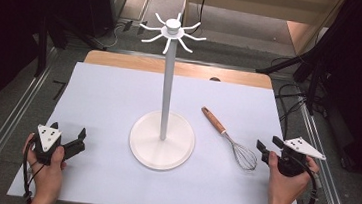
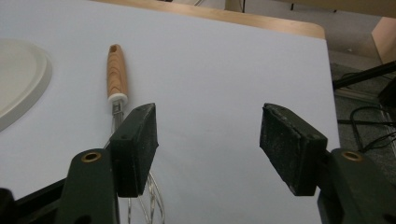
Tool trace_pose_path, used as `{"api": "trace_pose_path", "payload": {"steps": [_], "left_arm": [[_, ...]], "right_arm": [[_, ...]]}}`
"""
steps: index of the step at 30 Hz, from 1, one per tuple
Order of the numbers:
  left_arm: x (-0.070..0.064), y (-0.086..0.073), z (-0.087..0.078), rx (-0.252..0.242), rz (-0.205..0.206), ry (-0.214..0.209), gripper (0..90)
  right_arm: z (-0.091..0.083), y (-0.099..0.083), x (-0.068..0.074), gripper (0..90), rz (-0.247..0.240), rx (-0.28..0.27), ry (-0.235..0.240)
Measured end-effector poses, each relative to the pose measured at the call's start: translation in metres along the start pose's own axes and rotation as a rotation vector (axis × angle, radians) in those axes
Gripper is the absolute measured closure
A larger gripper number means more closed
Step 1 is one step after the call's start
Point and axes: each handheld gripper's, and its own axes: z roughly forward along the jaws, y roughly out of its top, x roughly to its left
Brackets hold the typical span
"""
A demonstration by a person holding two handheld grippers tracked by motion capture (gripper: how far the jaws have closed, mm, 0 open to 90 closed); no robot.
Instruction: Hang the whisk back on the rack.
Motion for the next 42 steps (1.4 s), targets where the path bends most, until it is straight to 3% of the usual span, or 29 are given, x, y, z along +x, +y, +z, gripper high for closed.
{"api": "trace_pose_path", "payload": {"steps": [8,19,36,42], "left_arm": [[-0.001,0.000,0.000,-0.001,0.010,-0.006,14.0],[-0.002,0.000,0.000,0.004,0.020,-0.007,14.0],[-0.002,0.000,0.001,0.003,0.025,-0.009,14.0],[-0.002,0.000,0.000,0.004,0.028,-0.008,14.1]], "right_arm": [[0.012,0.015,0.004,40.1,-0.008,0.067,0.024],[0.031,0.037,0.015,42.8,-0.068,0.184,0.054],[0.060,0.054,0.028,42.7,-0.131,0.349,0.085],[0.068,0.058,0.030,46.6,-0.142,0.409,0.123]]}}
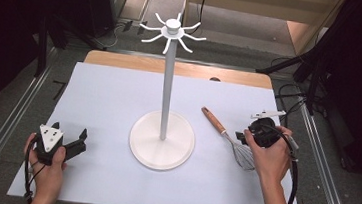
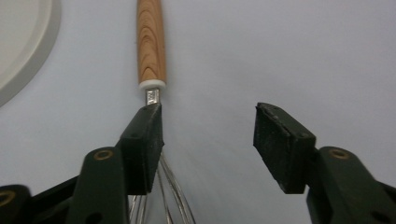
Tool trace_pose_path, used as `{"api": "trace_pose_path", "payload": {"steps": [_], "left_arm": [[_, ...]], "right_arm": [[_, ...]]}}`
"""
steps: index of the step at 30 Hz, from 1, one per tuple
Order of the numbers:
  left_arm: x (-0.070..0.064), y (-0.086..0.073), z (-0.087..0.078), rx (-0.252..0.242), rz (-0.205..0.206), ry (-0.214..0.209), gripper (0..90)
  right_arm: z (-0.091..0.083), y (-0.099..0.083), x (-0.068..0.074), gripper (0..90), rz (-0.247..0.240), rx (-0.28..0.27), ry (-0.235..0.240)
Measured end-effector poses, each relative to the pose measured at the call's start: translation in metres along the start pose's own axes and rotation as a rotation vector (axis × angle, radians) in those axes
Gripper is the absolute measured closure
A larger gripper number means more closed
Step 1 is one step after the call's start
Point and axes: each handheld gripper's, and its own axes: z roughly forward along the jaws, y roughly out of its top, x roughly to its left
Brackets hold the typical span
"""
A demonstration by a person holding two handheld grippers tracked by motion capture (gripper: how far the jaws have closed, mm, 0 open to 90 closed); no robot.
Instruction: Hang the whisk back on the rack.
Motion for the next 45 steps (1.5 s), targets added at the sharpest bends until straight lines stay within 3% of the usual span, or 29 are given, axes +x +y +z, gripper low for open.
{"api": "trace_pose_path", "payload": {"steps": [11,18,22,33,36,45], "left_arm": [[0.000,0.000,0.000,-0.004,0.003,0.000,14.1],[0.000,0.000,0.000,-0.002,0.003,-0.001,14.0],[0.000,0.000,0.000,0.000,0.003,-0.001,14.0],[0.000,0.000,0.000,-0.001,-0.002,-0.004,14.1],[0.000,0.000,0.000,-0.001,-0.003,-0.004,14.0],[0.000,0.000,0.000,-0.001,-0.002,-0.006,14.0]], "right_arm": [[0.007,0.017,0.007,54.2,-0.042,0.085,0.051],[0.018,0.027,0.015,53.5,-0.049,0.134,0.076],[0.023,0.032,0.019,58.7,-0.069,0.150,0.065],[0.034,0.044,0.027,62.1,-0.127,0.208,0.060],[0.039,0.047,0.029,63.5,-0.170,0.239,0.046],[0.047,0.053,0.032,62.8,-0.188,0.261,0.060]]}}
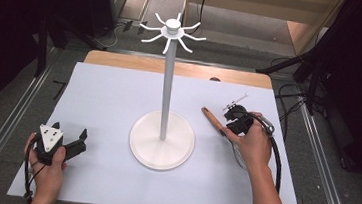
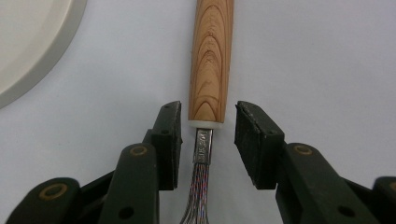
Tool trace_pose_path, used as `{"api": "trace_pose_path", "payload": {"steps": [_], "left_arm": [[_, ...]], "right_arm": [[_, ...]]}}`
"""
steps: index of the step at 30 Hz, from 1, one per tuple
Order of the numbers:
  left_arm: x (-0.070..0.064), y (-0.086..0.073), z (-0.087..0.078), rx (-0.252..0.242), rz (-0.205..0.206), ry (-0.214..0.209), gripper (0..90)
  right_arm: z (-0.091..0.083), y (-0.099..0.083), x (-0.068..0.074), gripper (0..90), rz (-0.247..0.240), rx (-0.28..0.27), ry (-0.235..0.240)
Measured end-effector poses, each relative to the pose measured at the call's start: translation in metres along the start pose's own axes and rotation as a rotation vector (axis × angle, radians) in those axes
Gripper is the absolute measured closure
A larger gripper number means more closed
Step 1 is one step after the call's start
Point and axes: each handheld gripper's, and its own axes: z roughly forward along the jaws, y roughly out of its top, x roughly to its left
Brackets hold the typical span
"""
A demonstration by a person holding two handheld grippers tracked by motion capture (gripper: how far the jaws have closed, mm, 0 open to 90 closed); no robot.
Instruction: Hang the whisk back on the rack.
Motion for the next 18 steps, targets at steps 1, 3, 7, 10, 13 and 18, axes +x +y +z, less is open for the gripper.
{"api": "trace_pose_path", "payload": {"steps": [1,3,7,10,13,18], "left_arm": [[0.000,0.000,0.000,0.000,0.000,0.000,14.1],[0.000,0.000,0.000,0.000,0.001,0.000,14.1],[0.000,0.000,0.000,0.001,0.003,-0.002,14.1],[0.000,0.000,0.000,0.001,0.001,-0.001,14.0],[0.000,0.000,0.000,0.000,0.001,-0.002,14.1],[0.000,0.000,0.000,0.002,0.003,-0.002,14.1]], "right_arm": [[0.001,0.001,0.000,62.9,-0.001,0.001,-0.004],[0.001,0.002,0.001,63.3,-0.005,0.003,-0.005],[0.003,0.005,0.003,63.9,-0.013,0.013,-0.006],[0.006,0.007,0.003,65.5,-0.017,0.019,-0.012],[0.010,0.008,0.004,67.5,-0.017,0.023,-0.011],[0.014,0.010,0.004,69.3,-0.006,0.022,-0.017]]}}
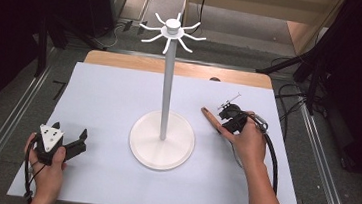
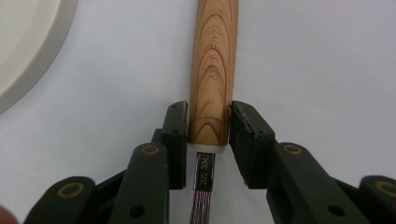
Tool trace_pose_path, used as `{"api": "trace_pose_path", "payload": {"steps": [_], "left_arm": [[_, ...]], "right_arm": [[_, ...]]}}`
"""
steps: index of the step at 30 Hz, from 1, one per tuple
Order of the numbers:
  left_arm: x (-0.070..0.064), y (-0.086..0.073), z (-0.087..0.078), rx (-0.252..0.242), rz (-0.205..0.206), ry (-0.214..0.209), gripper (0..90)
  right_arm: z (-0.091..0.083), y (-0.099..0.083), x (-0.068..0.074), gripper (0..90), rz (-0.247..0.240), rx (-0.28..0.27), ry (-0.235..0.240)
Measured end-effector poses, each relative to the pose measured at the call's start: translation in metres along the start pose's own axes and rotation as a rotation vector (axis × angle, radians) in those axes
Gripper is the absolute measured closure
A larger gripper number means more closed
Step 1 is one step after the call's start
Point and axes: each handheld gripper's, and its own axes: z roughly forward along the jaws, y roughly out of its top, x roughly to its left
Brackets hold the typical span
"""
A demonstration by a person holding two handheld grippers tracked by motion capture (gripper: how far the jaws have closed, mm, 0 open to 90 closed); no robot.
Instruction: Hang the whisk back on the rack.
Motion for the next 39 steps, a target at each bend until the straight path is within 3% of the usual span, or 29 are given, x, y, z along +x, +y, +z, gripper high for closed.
{"api": "trace_pose_path", "payload": {"steps": [15,21,28,39], "left_arm": [[0.000,0.000,0.000,0.001,0.002,-0.001,14.1],[0.000,0.000,0.000,0.000,0.001,-0.001,14.1],[0.000,0.000,0.000,0.000,0.000,-0.001,14.2],[0.000,0.000,0.000,-0.002,-0.005,0.000,14.1]], "right_arm": [[0.011,0.002,0.002,69.4,0.014,0.029,-0.014],[0.011,0.001,0.001,69.9,0.048,0.027,-0.006],[0.011,0.004,0.009,70.2,0.028,0.043,-0.061],[0.011,0.004,0.007,70.2,0.030,0.049,-0.051]]}}
